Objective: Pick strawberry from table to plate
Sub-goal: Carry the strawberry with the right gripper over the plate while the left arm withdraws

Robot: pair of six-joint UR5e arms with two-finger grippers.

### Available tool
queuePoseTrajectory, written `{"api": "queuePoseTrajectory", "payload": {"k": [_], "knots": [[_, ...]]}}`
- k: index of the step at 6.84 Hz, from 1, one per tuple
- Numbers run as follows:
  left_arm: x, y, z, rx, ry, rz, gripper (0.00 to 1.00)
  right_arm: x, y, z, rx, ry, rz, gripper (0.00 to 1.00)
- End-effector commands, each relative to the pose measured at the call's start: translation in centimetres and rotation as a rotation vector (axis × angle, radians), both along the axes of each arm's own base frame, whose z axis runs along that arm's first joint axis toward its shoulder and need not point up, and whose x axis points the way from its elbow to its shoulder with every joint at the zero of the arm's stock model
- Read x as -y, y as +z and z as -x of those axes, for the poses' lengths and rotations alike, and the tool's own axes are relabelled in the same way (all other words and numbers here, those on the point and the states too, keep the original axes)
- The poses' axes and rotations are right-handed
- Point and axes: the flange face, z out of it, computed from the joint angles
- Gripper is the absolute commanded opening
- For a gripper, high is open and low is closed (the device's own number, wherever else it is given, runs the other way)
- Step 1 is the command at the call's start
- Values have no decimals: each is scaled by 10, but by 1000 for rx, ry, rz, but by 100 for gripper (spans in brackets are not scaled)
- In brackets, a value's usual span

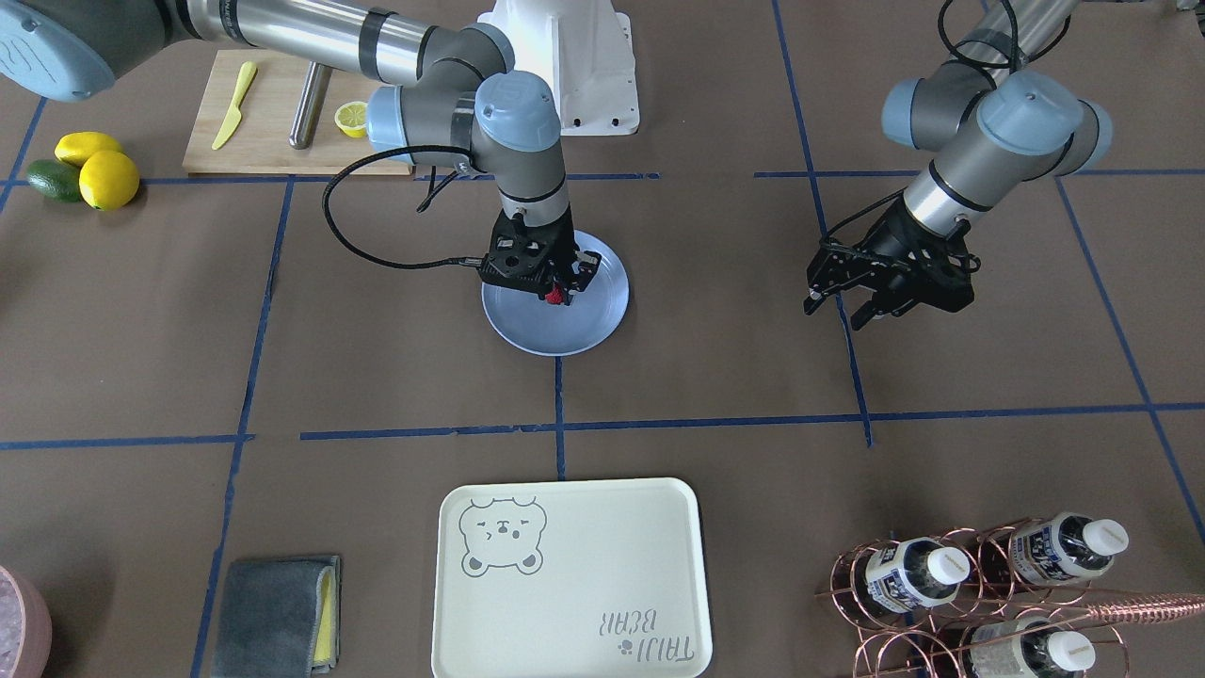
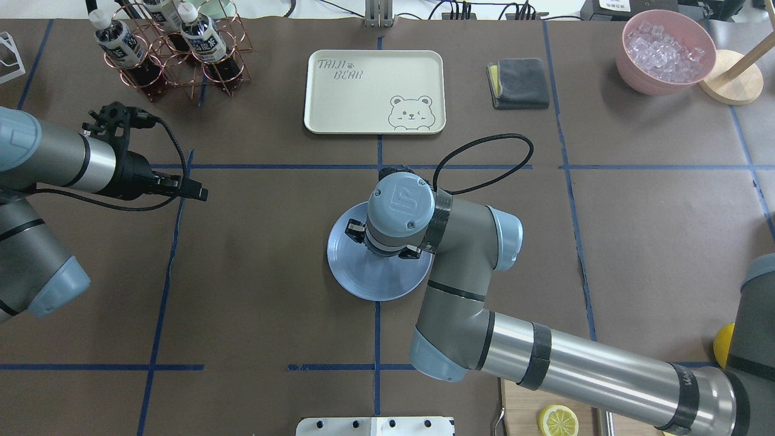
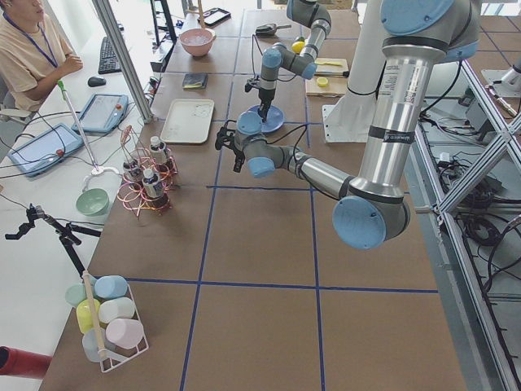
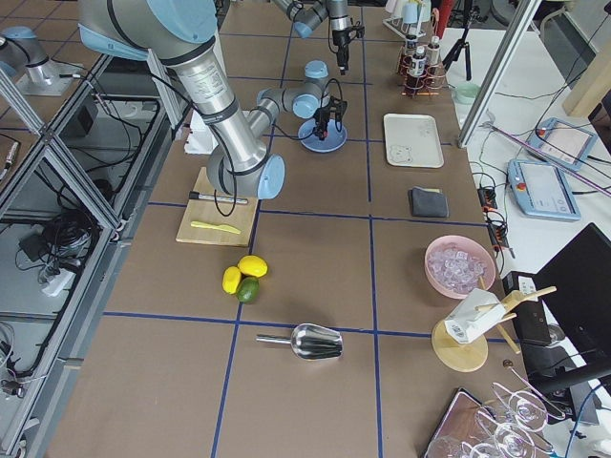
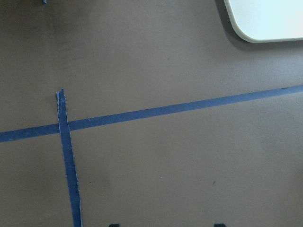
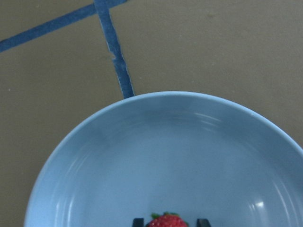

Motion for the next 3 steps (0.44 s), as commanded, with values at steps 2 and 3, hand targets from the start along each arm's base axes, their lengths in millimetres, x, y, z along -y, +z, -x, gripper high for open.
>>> {"api": "queuePoseTrajectory", "payload": {"k": [2, 3], "knots": [[-1, -2, 1, -3, -2, -2, 73, 1, 1, 0, -3, -2, -5, 100], [0, -3, 1, -4, -2, -3, 73, 9, -9, -14, 21, 6, -13, 100]]}}
